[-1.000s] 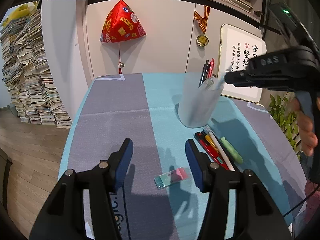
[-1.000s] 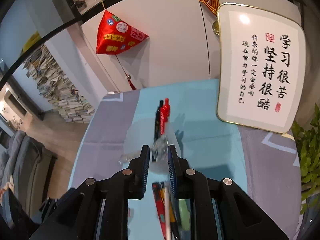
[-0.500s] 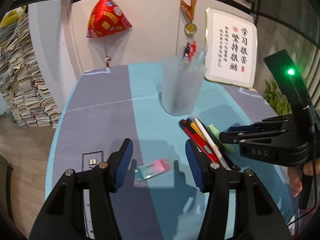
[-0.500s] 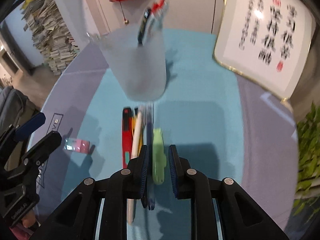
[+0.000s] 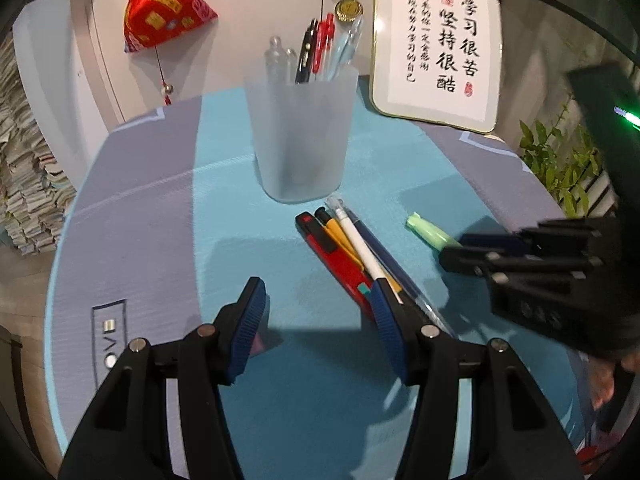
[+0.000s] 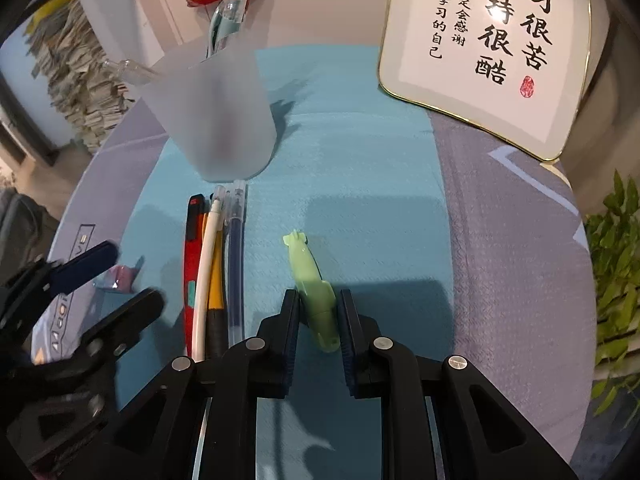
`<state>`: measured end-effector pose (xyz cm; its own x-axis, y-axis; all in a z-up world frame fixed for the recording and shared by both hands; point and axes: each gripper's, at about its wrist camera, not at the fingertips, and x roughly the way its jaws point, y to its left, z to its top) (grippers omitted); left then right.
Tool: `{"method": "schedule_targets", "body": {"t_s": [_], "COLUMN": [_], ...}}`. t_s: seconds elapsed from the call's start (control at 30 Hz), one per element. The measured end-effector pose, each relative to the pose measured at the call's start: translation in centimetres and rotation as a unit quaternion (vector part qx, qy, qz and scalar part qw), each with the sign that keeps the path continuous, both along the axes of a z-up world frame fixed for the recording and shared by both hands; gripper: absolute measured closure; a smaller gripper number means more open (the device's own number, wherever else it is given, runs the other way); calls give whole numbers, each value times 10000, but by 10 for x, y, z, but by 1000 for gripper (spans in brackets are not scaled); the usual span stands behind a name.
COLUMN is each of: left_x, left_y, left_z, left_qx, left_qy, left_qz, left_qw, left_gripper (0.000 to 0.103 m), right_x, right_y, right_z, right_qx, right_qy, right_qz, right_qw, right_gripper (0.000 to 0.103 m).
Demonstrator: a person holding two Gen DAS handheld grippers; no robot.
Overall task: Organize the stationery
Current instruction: 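Grasp the red marker with the left gripper while the right grasps the green highlighter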
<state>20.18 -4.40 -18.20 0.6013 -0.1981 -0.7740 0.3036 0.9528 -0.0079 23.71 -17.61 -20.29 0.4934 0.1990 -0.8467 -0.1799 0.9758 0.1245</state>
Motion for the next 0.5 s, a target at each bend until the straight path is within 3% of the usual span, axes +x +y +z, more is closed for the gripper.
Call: {"method": "schedule_targets", "body": {"t_s": [0.5], "left_x": [32], "left_y": [-15], "left_z": [-7], "left_qx": [86], "left_qy": [497], "left_qz": [627], "left_qw": [9968], "left_gripper": [50], "right_x": [-12], "right_y": [-11], "right_z": [-4], "right_qx": [515], "right_qy": [-52], "right_qz": [-84], "right_qw": [9986], "right_gripper": [83]}}
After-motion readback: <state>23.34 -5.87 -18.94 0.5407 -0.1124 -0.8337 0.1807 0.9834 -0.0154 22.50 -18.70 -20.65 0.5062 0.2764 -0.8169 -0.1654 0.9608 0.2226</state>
